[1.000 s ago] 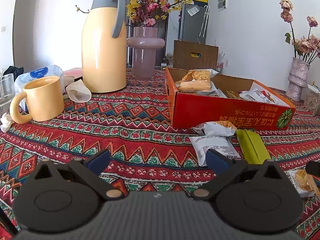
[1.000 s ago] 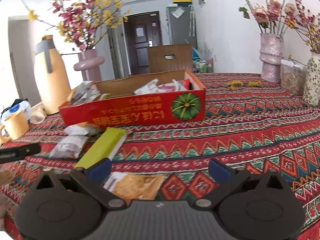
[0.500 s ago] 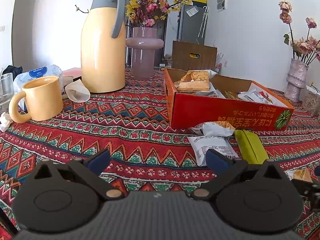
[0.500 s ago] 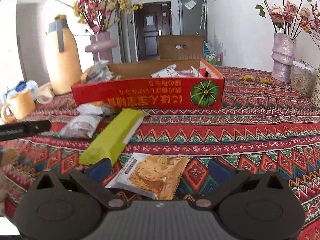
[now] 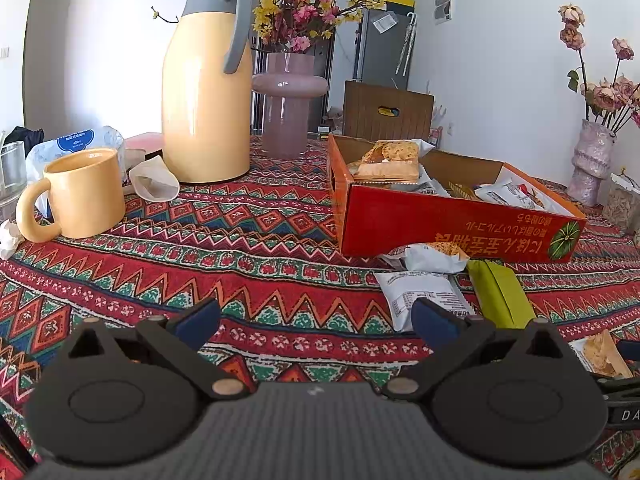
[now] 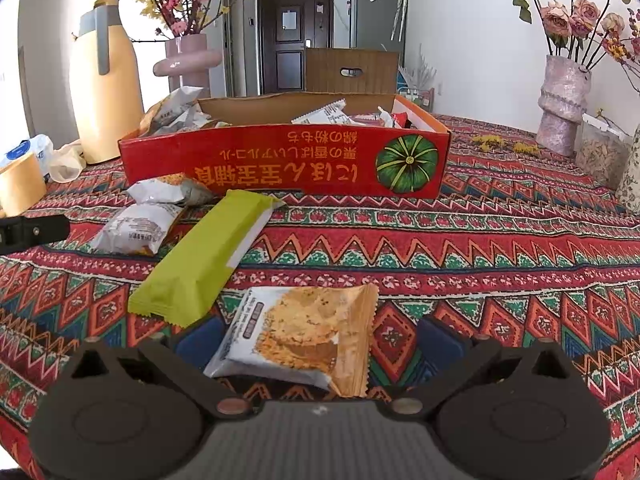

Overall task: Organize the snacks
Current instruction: 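Grasp a cookie packet with the right gripper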

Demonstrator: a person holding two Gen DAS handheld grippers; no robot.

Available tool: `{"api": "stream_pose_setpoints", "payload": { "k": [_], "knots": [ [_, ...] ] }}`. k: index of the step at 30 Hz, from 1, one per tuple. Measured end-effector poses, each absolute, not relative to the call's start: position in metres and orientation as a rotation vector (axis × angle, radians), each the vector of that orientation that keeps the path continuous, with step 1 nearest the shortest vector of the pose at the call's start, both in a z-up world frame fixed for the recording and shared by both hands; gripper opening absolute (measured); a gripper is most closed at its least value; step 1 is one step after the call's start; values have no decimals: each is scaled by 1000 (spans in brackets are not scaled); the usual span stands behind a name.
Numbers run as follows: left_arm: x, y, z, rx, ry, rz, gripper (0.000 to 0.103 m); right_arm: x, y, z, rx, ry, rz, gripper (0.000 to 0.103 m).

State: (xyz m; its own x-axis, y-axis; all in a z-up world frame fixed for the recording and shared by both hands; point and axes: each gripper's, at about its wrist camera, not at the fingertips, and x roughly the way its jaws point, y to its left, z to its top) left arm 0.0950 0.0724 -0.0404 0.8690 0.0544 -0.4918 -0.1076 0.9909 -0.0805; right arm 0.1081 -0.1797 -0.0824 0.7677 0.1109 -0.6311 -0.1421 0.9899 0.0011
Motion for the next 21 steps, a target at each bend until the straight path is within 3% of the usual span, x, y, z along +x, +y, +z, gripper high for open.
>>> {"api": "stream_pose_setpoints", "payload": {
  "k": [6,12,14,18,20,21],
  "knots": [
    [95,73,-40,-107,511,84,103,109,-179,-82,-47,676,162,103],
    [95,72,-41,-107,514,84,103,104,-179,-78,-52,638,216,61],
    [96,71,-41,-106,517,85,103,103,-180,-77,-51,626,230,38],
    [97,71,-42,-103,523,87,103,102,-184,-77,-36,620,260,29],
    [97,70,-42,-101,527,90,103,102,-186,-76,-18,613,276,14],
    [98,71,-42,-101,529,90,103,102,-187,-75,-10,609,284,15]
  ]
}}
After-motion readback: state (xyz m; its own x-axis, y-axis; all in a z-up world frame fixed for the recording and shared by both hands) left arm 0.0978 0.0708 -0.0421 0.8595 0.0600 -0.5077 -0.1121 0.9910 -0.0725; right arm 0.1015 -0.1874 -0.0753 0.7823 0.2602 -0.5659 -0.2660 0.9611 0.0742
